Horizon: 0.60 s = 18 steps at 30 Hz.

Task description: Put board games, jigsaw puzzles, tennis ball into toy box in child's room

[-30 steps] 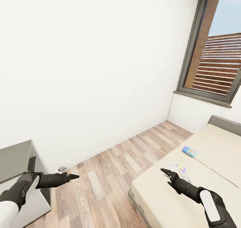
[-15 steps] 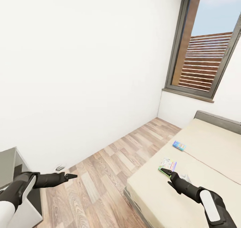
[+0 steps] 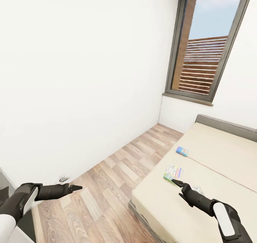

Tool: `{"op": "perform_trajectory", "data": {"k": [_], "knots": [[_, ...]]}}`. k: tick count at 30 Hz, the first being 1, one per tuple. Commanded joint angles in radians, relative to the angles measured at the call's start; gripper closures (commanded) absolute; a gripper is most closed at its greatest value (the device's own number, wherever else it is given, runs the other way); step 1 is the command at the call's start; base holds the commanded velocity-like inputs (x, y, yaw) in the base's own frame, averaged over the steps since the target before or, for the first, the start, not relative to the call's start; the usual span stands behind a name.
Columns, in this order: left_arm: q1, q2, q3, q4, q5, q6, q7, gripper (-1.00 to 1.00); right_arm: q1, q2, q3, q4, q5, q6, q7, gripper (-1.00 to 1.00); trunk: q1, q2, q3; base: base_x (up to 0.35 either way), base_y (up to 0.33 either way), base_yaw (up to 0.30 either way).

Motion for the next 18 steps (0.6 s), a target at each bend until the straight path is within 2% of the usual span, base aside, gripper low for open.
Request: {"op": "perform_trajectory", "data": {"k": [1, 9, 18], "knots": [[0.0, 0.0, 0.001, 0.0, 0.006, 0.009, 0.0, -1.0, -0.001, 0.001, -0.003, 0.0, 0.004, 0.006, 0.005, -1.0, 0.001, -0.002, -0.002, 0.002, 0.252, -0.276], [0.0, 0.0, 0.001, 0.0, 0.006, 0.008, 0.0, -1.0, -0.001, 0.001, -0.003, 0.001, 0.004, 0.006, 0.005, -1.0, 0.001, -0.002, -0.002, 0.05, 0.262, -0.281], [0.0, 0.0, 0.001, 0.0, 0.006, 0.007, 0.0, -1.0, -0.001, 0.001, -0.002, 0.001, 0.004, 0.005, 0.005, -1.0, 0.001, -0.002, -0.002, 0.183, 0.225, -0.284]]}}
